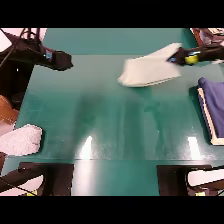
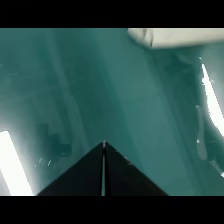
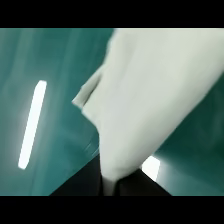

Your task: Fold the shirts.

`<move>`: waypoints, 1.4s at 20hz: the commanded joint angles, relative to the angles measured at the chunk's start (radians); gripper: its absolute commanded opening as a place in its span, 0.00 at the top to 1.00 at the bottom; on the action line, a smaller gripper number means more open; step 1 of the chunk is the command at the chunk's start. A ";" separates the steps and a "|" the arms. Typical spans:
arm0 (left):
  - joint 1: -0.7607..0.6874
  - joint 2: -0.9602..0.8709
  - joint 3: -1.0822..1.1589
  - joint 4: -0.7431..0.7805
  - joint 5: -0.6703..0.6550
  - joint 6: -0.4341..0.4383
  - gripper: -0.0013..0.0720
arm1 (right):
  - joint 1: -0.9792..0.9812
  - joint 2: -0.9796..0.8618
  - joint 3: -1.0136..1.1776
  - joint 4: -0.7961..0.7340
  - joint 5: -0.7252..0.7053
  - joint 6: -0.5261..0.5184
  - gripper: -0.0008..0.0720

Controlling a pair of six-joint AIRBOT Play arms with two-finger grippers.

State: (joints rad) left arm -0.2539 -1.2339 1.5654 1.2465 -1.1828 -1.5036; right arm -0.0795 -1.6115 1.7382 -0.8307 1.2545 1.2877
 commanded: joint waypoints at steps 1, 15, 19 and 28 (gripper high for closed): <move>-0.074 0.000 0.000 -0.001 0.050 0.000 0.94 | -0.261 0.080 0.001 -0.041 -0.010 0.008 0.97; -0.156 0.000 0.000 -0.005 0.143 -0.016 0.94 | -0.556 0.083 0.144 0.018 -0.114 0.028 0.97; -0.156 0.000 0.000 -0.005 0.142 -0.016 0.94 | -0.583 0.084 0.290 0.015 -0.032 0.029 0.97; -0.156 0.000 0.000 -0.005 0.095 -0.015 0.94 | -0.755 0.282 -0.106 -0.072 0.135 0.027 0.97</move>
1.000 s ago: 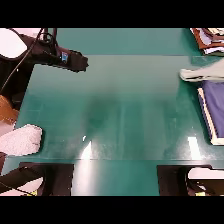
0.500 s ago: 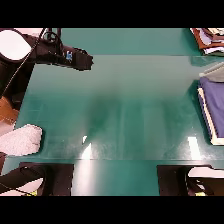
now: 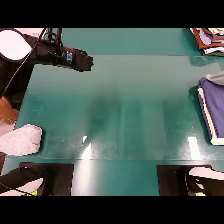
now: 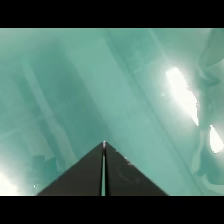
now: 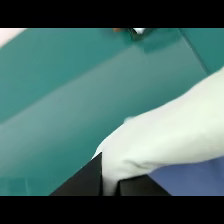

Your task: Fold the shirts.

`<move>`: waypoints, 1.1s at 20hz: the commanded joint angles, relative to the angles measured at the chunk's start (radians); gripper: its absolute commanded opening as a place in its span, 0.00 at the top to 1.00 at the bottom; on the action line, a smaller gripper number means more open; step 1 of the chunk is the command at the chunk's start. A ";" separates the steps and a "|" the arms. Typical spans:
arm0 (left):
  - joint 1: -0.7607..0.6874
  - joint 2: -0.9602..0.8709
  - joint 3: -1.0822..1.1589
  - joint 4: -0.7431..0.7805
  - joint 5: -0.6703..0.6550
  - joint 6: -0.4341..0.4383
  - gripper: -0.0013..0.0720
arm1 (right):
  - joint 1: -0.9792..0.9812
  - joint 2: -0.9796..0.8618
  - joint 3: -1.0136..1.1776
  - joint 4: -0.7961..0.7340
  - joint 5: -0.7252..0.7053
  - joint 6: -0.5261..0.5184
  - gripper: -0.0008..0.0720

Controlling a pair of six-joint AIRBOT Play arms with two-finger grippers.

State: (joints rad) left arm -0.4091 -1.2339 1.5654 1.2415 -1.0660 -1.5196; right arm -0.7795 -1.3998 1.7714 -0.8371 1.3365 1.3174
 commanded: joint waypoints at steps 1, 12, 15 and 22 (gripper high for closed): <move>0.000 0.000 0.000 0.000 -0.026 0.001 0.94 | -0.076 0.107 -0.204 -0.140 0.064 -0.003 0.97; -0.001 0.000 0.000 0.000 -0.036 0.009 0.94 | -0.292 0.367 -0.609 -0.392 0.096 -0.002 0.25; -0.001 0.000 0.000 0.000 -0.036 0.009 0.94 | -0.235 0.369 -0.611 -0.301 0.092 -0.002 0.26; 0.000 0.000 0.000 0.000 -0.043 0.008 0.94 | 0.281 0.369 -0.611 -0.151 0.042 -0.002 0.27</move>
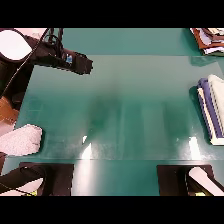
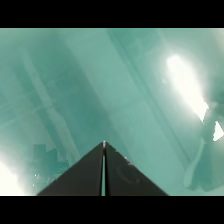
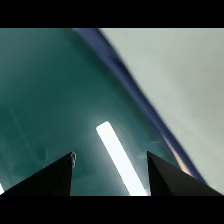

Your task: Fold the shirts.

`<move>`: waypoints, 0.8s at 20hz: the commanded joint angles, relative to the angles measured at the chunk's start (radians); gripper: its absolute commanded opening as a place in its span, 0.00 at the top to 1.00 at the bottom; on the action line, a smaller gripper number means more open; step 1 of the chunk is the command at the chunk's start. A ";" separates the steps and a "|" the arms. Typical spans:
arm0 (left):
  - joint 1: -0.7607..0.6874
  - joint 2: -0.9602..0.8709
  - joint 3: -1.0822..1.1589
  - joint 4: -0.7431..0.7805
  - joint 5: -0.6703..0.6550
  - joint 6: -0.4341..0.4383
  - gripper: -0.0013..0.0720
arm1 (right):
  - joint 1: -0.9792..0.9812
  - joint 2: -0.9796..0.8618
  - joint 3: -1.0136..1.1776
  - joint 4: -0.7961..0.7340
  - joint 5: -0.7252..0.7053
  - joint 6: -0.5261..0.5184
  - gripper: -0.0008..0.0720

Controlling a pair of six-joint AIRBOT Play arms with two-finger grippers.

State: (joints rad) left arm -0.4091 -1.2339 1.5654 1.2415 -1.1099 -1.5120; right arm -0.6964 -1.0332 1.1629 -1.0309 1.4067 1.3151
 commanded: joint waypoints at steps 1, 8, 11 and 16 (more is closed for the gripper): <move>0.000 0.000 0.001 0.000 0.014 0.000 0.94 | 0.276 0.002 -0.002 0.041 -0.042 0.000 0.30; 0.000 0.000 0.001 0.000 0.113 0.000 0.94 | 0.668 0.002 -0.002 0.034 -0.220 0.000 0.96; 0.000 0.000 0.001 0.000 0.146 0.000 0.94 | 0.721 0.002 -0.002 0.034 -0.237 0.000 0.96; 0.000 0.000 0.001 0.000 0.160 0.000 0.94 | 0.721 0.002 -0.002 0.034 -0.227 0.000 0.96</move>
